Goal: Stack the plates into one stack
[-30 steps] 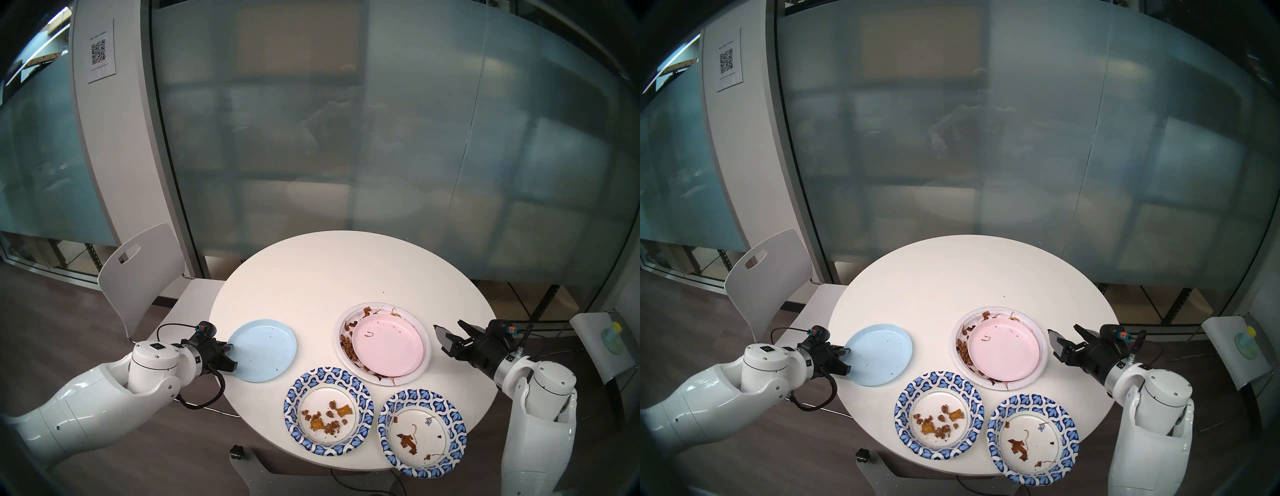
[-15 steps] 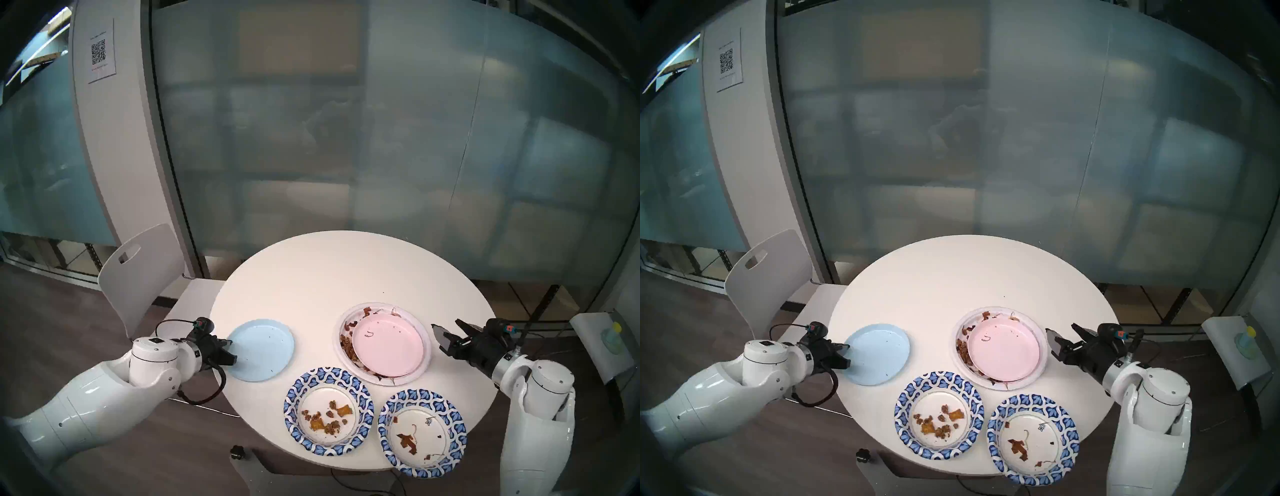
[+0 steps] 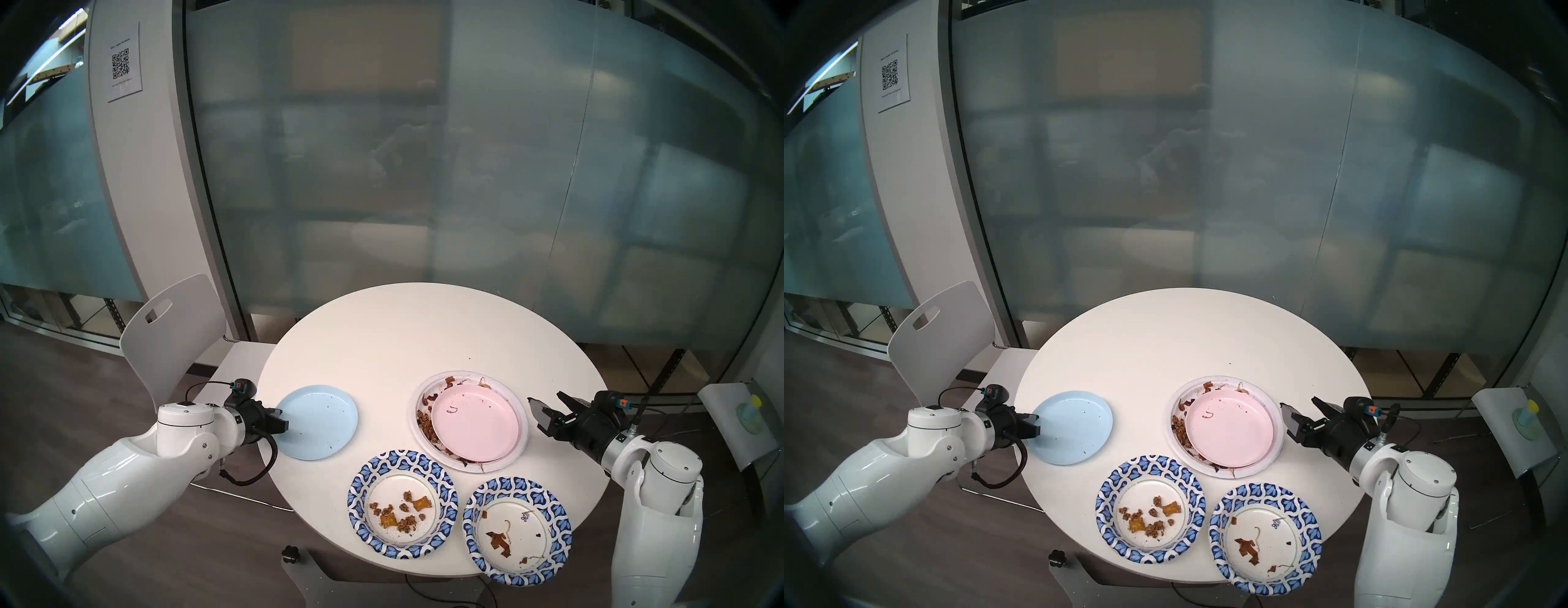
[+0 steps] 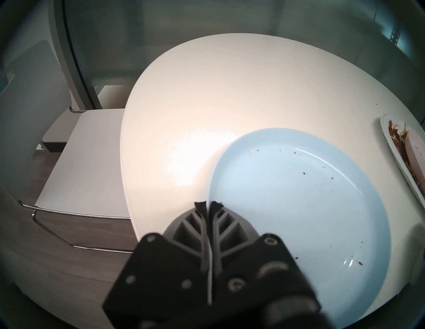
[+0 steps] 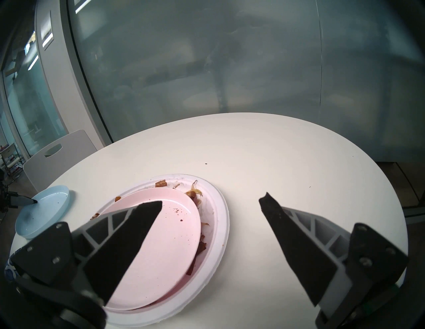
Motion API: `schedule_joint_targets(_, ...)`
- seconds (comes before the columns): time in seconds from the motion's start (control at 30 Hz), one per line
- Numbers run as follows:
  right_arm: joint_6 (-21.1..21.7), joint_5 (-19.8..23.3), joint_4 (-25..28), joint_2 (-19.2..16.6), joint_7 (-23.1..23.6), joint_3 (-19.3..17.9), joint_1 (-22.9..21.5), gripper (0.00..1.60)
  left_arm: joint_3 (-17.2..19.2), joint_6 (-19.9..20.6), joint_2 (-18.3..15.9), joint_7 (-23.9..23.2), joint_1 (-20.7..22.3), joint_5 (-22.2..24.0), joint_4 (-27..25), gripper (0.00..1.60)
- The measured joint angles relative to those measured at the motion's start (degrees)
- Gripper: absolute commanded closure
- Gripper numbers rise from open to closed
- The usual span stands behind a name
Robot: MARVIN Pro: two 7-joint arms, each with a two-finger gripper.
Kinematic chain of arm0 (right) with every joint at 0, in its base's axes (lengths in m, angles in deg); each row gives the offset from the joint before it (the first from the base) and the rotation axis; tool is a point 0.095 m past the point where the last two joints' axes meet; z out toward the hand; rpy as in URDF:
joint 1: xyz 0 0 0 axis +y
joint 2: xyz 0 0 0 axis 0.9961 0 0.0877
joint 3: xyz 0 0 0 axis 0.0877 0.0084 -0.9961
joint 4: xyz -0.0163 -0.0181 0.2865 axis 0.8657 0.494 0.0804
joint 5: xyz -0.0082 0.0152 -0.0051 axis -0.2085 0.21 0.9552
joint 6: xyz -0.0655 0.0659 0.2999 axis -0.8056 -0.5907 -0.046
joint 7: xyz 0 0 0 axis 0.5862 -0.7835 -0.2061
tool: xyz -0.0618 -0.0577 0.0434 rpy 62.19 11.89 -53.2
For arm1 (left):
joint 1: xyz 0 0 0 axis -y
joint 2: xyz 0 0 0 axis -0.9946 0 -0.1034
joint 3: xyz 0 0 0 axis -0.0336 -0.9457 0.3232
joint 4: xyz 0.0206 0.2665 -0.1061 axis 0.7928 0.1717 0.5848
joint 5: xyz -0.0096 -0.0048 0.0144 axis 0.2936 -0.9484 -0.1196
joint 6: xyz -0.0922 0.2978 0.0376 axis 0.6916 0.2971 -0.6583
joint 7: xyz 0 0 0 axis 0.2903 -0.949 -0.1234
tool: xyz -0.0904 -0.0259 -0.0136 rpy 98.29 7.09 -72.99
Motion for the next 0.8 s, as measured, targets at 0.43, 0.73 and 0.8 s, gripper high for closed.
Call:
schedule_joint_targets(0.43,-0.31,0.01,0.04,0.86,-0.04,-0.54,0.21,0.0,3.31,2.09,1.28,0.59,0.26,6.38,-2.12,1.6)
schedule_joint_targets(0.73,-0.37,-0.03,0.14,1.11,0.04,-0.9,0.34,0.0,5.91,3.22,2.44,2.26,0.19,11.76,-1.34,1.6)
schedule_joint_targets(0.8,-0.38,-0.05,0.17,1.15,0.08,-0.95,0.36,0.0,6.64,3.62,2.74,2.5,0.22,13.32,-1.04,1.6)
